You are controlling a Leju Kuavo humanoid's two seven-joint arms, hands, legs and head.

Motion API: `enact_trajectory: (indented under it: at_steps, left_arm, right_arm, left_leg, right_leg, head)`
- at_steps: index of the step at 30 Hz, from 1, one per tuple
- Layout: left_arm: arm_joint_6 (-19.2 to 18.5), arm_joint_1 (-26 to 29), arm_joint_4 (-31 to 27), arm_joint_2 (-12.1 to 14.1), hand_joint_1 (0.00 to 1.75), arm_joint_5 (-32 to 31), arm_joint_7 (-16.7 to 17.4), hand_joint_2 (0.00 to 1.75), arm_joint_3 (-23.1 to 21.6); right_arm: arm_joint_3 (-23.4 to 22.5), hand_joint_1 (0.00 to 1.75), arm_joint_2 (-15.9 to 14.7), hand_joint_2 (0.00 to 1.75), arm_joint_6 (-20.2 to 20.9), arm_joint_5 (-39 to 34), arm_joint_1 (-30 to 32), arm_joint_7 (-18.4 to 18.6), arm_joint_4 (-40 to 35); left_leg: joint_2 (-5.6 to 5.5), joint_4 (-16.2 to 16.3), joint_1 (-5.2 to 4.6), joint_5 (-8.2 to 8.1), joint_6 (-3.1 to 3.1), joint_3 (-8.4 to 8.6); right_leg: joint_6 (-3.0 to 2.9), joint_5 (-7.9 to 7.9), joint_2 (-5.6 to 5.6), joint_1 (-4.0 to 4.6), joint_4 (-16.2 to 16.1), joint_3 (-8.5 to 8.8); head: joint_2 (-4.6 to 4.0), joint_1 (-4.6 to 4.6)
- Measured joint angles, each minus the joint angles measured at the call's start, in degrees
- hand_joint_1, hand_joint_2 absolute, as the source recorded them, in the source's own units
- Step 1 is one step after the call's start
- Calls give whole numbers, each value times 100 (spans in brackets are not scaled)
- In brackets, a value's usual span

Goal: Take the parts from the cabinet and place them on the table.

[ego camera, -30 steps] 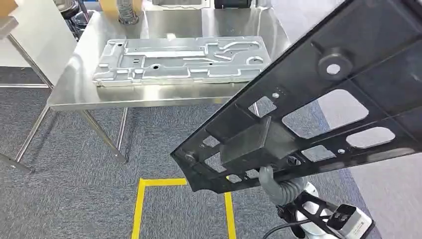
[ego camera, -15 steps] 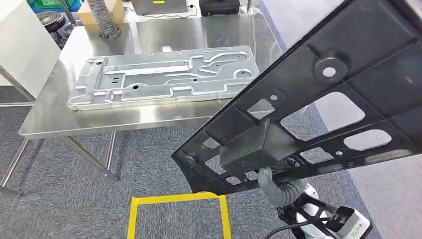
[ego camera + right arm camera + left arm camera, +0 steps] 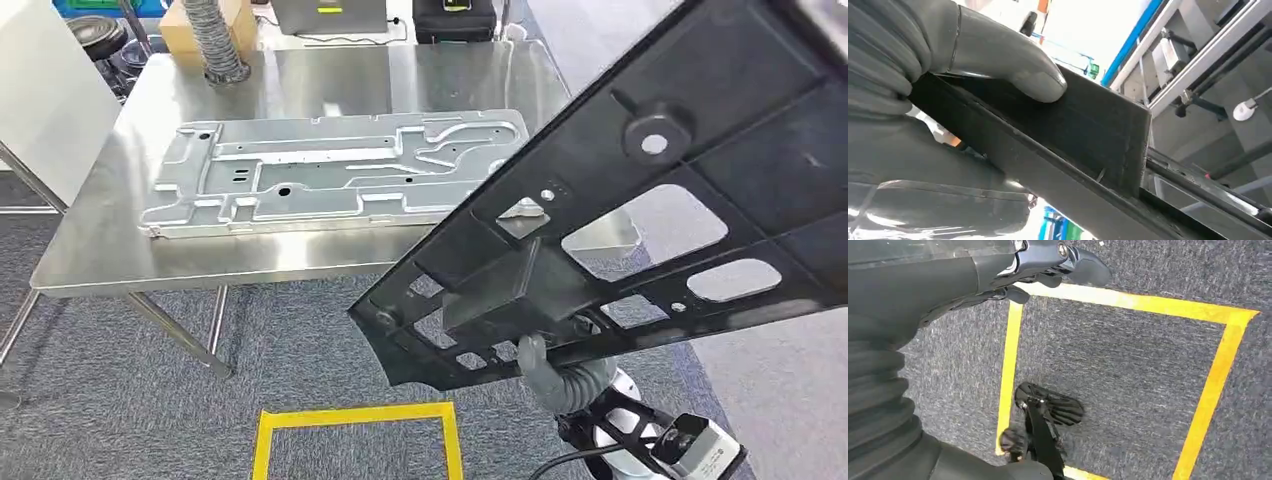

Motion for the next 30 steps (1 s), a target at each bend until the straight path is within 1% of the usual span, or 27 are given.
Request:
enact_trajectory:
  at_steps: [1,2,3,4,5,6,7,8,10,11,12,13,14,16,17,18,19,20,21,22,23,24,26,27,28,29,30]
  left_arm:
    - [0,-2,2,-6,0,4,0,175,0]
    - [0,-6,4,-20,0,7,-2,175,0]
    - [0,-15,7,-20,0,11,-2,175,0]
    - [0,-9,7,-20,0,15,-2,175,0]
    - [0,1,13,-26,0,20,-4,175,0]
    - [2,2,13,-22,0,20,-2,175,0]
    - [9,-3,13,-17,0,26,-2,175,0]
    - [11,-17,15,-20,0,28,-4,175,0]
    - [15,-15,15,-15,0,35,-4,175,0]
    - [20,1,15,-15,0,39,-4,175,0]
    - [20,24,17,-17,0,42,-4,175,0]
    - [24,42,17,-17,0,44,-4,175,2]
    - [26,45,17,-17,0,46,-4,175,2]
    - [37,44,17,-11,0,50,-15,175,4]
    - [46,41,17,-11,0,50,-18,175,7]
    - [50,35,17,-13,0,50,-26,175,7]
    - [52,46,17,-13,0,50,-37,175,7]
    - [52,59,17,-9,0,50,-42,175,9]
    - [52,53,17,-9,0,50,-55,175,9]
    - [50,41,17,-9,0,50,-61,175,9]
    - [41,27,17,-7,0,50,-72,175,9]
    - [33,18,17,0,0,48,-79,175,9]
    - [24,13,17,13,0,48,-90,175,9]
    - [22,17,17,22,0,42,-92,175,9]
    - [20,17,17,35,0,39,-92,175,9]
    - [13,14,17,37,0,26,-92,175,9]
    - [9,12,17,37,0,13,-94,175,7]
  right_arm:
    - [0,175,0,175,0,0,-4,0,0]
    - [0,175,0,175,2,-2,-8,0,4]
    - [2,175,0,175,11,-4,-17,0,4]
    - [2,175,-2,175,11,-9,-17,0,0]
    - [2,175,-2,175,11,-18,-13,0,0]
    - [2,175,-2,175,13,-17,-13,0,0]
    - [2,175,-4,175,11,-15,-9,0,-7]
    - [2,175,-2,175,-4,-6,-20,0,-22]
    - [2,175,0,175,-94,44,-8,0,-92]
    - [2,175,0,175,-161,70,9,0,-144]
    - [2,175,0,175,-217,88,28,0,-188]
    - [2,175,0,175,-292,120,50,0,-262]
    - [2,175,0,175,-354,151,65,0,-324]
    - [2,175,0,175,-516,228,92,0,-512]
    - [2,175,0,175,-596,260,97,0,-588]
    - [2,175,0,175,-653,278,104,0,-638]
    - [4,175,0,175,-706,289,113,0,-693]
    - [4,175,0,175,-735,297,126,0,-739]
    - [4,175,-2,175,-769,312,121,0,-787]
    - [4,175,0,175,-811,324,121,0,-818]
    - [2,175,0,175,-848,323,115,0,-848]
    - [0,175,0,175,-894,317,121,0,-870]
    - [-24,175,-2,175,-964,286,140,0,-872]
    - [-46,175,-2,175,-1008,262,136,0,-857]
    - [-77,175,-2,175,-1025,229,121,0,-841]
    - [-124,175,-2,175,-1034,191,89,0,-810]
    - [-162,175,-2,175,-1043,166,43,0,-776]
  left_leg:
    - [0,-5,-3,-41,-16,44]
    - [-6,5,-21,-63,-48,74]
    - [-13,-22,-16,-89,-97,64]
    - [-1,-73,-17,-107,-134,68]
    - [3,62,-34,0,-190,92]
    - [3,73,-41,-37,-233,148]
    - [22,156,-23,-128,-254,132]
    - [27,379,-20,-251,-283,24]
    - [26,1225,2,-633,-296,-501]
    - [26,1612,8,-780,-296,-757]
    - [26,1766,14,-775,-311,-900]
    - [27,1655,23,-606,-321,-925]
    - [28,1369,28,-384,-334,-847]
    - [41,260,32,337,-295,-459]
    - [50,129,14,252,-286,-430]
    - [66,87,-22,93,-229,-428]
    - [65,84,-35,219,-171,-387]
    - [55,51,-28,189,-121,-384]
    - [47,40,-24,182,-89,-305]
    - [36,-16,-3,172,-54,-233]
    - [34,-34,-4,145,-15,-171]
    - [35,-41,-4,114,14,-134]
    - [28,-43,-6,21,20,-51]
    - [24,-43,-7,-32,16,7]
    - [16,-43,-7,-91,11,80]
    - [8,-43,-10,-150,3,161]
    - [6,-44,-14,-200,-3,234]
  right_leg:
    - [-53,289,-14,17,-464,157]
    - [-76,25,-35,72,-515,163]
    - [-102,-189,-31,72,-520,162]
    - [-140,-83,-30,74,-576,180]
    - [-186,58,-18,47,-641,220]
    - [-234,113,-17,18,-657,313]
    - [-233,128,-36,5,-684,374]
    - [-266,104,-45,3,-684,413]
    - [-281,41,-50,10,-684,440]
    - [-283,11,-48,12,-682,454]
    - [-280,-18,-44,11,-681,483]
    - [-272,-58,-35,10,-681,528]
    - [-260,-94,-27,8,-680,579]
    - [-213,-213,-34,4,-682,726]
    - [-181,-247,-38,14,-681,766]
    - [-146,-265,-30,13,-684,748]
    - [-105,-290,-28,12,-698,757]
    - [-61,-280,-29,12,-644,798]
    - [-43,-271,-32,12,-634,825]
    - [-27,-260,-34,-4,-450,742]
    - [7,-234,-36,-10,-118,560]
    - [32,-318,-35,-9,284,287]
    - [67,-703,-35,-13,1041,-302]
    - [65,-835,-36,-12,1212,-514]
    - [67,-814,-37,-11,1139,-604]
    - [51,-691,-37,-10,897,-590]
    - [34,-506,-36,-6,599,-523]
  head:
    - [2,2]
    - [0,-11]
    - [2,-11]
    - [2,-2]
    - [2,-18]
    - [0,-20]
    - [2,-17]
    - [2,-55]
    - [2,-72]
    - [2,-79]
    - [2,-85]
    - [0,-83]
    - [2,-90]
    - [0,-85]
    - [2,-79]
    - [2,-94]
    - [2,-85]
    - [2,-92]
    - [2,-85]
    - [2,-94]
    - [2,-70]
    - [2,-72]
    - [2,-72]
    - [2,-74]
    - [2,-74]
    - [2,-70]
    - [2,-70]
